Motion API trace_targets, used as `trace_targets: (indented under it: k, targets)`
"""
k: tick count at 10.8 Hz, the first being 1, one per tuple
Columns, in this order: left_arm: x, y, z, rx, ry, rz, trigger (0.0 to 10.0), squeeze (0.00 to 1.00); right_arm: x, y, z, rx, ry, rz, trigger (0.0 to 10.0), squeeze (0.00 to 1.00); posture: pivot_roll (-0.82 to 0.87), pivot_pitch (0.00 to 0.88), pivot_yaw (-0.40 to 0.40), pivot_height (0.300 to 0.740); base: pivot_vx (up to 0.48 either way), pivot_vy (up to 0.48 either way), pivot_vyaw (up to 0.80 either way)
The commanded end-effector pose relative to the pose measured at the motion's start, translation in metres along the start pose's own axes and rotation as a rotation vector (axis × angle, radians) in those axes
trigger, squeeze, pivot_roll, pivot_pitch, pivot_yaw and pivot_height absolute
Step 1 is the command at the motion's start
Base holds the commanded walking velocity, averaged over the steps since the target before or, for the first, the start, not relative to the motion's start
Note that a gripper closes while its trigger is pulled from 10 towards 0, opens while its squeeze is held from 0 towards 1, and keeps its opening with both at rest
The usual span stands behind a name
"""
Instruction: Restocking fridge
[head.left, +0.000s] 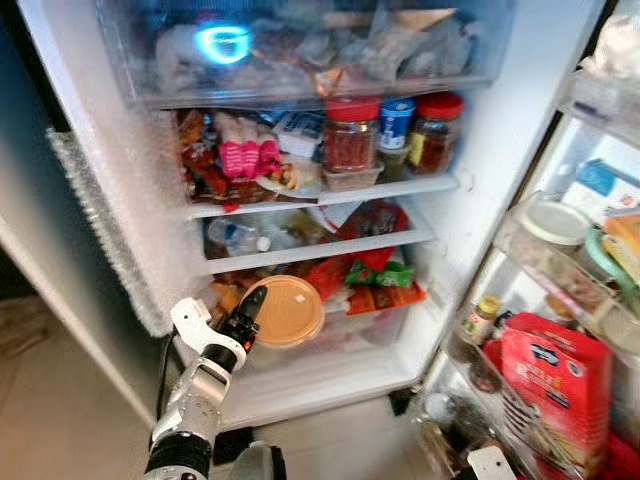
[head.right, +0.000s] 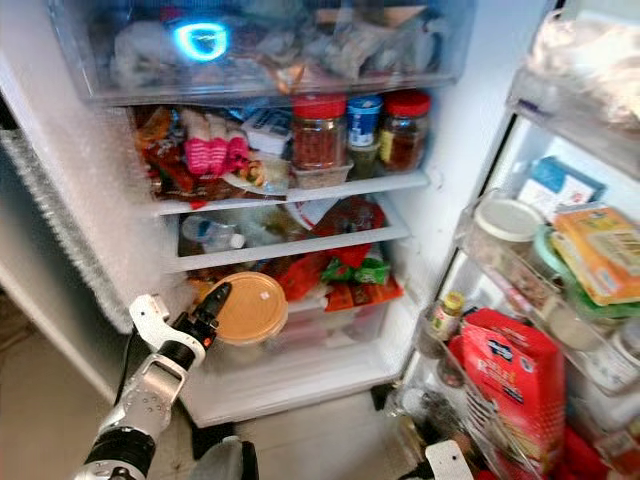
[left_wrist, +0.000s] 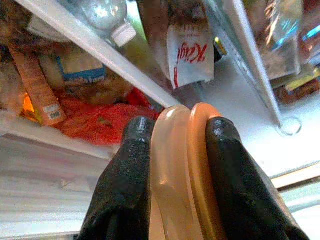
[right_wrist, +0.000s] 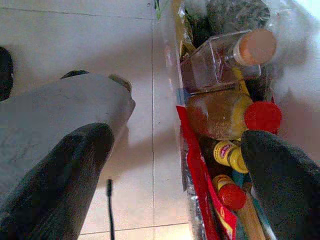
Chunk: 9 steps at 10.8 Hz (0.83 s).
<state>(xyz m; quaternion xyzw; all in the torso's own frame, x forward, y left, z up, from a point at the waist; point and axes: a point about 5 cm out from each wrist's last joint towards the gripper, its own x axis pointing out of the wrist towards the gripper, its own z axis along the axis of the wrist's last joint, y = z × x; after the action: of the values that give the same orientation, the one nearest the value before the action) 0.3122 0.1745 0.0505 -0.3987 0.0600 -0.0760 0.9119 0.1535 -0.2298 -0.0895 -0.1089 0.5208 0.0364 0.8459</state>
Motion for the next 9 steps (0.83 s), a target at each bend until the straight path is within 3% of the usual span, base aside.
trace_targets:
  k: [1,9]
  targets:
    - [0.0045,-0.0063,-0.0053,0.018,0.027,-0.025,10.0,0.0,-0.0004,-0.0008,-0.0022,-0.005,0.012,0.006,10.0,0.0,-0.03,0.0,-0.026,0.646,0.285,0.0,0.0]
    - [0.0117,-0.0113,-0.009,0.028,0.053,-0.05,10.0,0.0,0.0005,0.0019,0.0013,-0.015,0.005,0.015,10.0,0.0,-0.02,0.0,-0.021,0.646,0.302,0.0,0.0]
